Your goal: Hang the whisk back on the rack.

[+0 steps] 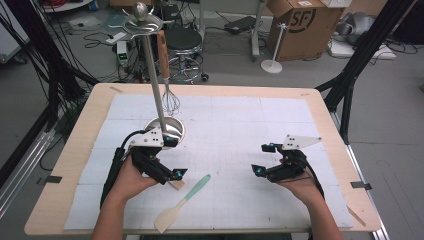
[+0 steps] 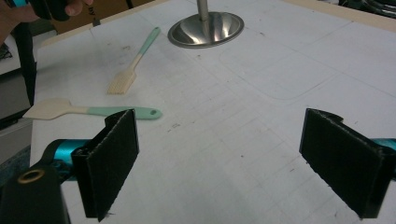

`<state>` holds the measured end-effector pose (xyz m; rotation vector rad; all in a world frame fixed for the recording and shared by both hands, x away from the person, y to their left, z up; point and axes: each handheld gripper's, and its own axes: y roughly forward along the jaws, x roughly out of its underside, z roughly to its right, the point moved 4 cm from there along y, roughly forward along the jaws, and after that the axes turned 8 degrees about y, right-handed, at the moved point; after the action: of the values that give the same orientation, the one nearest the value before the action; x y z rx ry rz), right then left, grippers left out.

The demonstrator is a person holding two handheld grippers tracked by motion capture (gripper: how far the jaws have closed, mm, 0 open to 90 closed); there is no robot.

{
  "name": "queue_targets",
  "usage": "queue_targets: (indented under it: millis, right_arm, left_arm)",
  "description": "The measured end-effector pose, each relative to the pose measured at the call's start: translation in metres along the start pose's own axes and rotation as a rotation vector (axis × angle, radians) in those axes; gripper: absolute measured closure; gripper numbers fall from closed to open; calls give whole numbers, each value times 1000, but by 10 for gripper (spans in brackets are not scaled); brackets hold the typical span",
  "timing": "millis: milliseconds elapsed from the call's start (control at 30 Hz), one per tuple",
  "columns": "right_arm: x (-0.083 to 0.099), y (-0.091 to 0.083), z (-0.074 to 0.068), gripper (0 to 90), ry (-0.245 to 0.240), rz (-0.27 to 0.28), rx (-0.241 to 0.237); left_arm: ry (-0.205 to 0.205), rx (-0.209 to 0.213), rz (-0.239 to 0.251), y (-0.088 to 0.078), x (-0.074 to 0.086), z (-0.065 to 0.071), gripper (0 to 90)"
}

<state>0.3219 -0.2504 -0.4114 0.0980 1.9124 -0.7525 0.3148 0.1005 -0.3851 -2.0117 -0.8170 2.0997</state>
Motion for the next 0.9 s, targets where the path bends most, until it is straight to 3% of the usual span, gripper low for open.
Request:
queue_targets:
  millis: [433,900]
  right_arm:
    - [4,4,-2,117,-10,-15,-32]
    - [5,4,0,115,-8,-13,-13]
  left_arm:
    - [0,1,3,0,1,-1,16]
    - [8,3,4,1,0,-1,16]
